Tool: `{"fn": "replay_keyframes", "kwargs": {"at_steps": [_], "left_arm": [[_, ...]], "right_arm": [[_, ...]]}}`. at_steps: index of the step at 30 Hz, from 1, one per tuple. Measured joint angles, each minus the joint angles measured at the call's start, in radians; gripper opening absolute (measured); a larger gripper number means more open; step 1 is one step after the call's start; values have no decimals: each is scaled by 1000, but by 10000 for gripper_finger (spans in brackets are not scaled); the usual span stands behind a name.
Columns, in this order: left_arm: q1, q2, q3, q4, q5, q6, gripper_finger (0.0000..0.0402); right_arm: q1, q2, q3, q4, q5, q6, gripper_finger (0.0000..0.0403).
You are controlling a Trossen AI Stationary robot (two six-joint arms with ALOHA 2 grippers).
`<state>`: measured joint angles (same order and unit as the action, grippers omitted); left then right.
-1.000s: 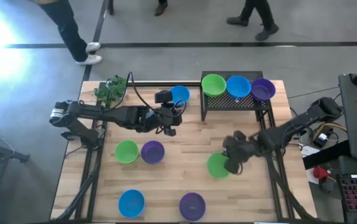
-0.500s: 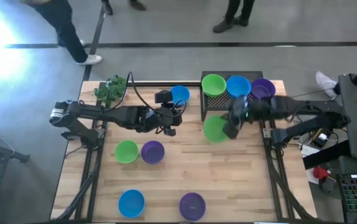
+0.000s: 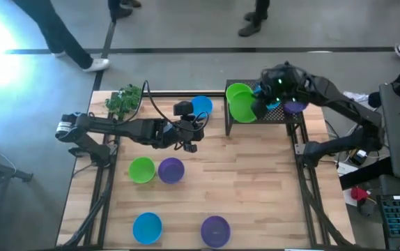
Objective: Pick & Place Mini bowls
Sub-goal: Stack the bottom green bowl on top of the green bowl on the shelf
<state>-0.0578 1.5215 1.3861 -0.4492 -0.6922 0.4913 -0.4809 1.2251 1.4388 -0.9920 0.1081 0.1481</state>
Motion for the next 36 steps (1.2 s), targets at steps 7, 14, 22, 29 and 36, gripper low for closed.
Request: {"fn": "replay_keyframes", "kwargs": {"at_steps": [7, 14, 22, 29, 36], "left_arm": [[0, 0, 0, 0, 0, 6, 82], [0, 0, 0, 0, 0, 6, 82], [0, 0, 0, 0, 0, 6, 82], [0, 0, 0, 0, 0, 6, 82], [0, 0, 0, 0, 0, 6, 82]], "right_arm": [[-135, 114, 85, 1, -65, -101, 8], [-216, 240, 155, 1, -67, -165, 8], [-254, 328, 195, -1, -84, -207, 8], [-257, 342, 211, -35, -90, -208, 8], [-257, 337, 209, -53, -83, -209, 8]]}}
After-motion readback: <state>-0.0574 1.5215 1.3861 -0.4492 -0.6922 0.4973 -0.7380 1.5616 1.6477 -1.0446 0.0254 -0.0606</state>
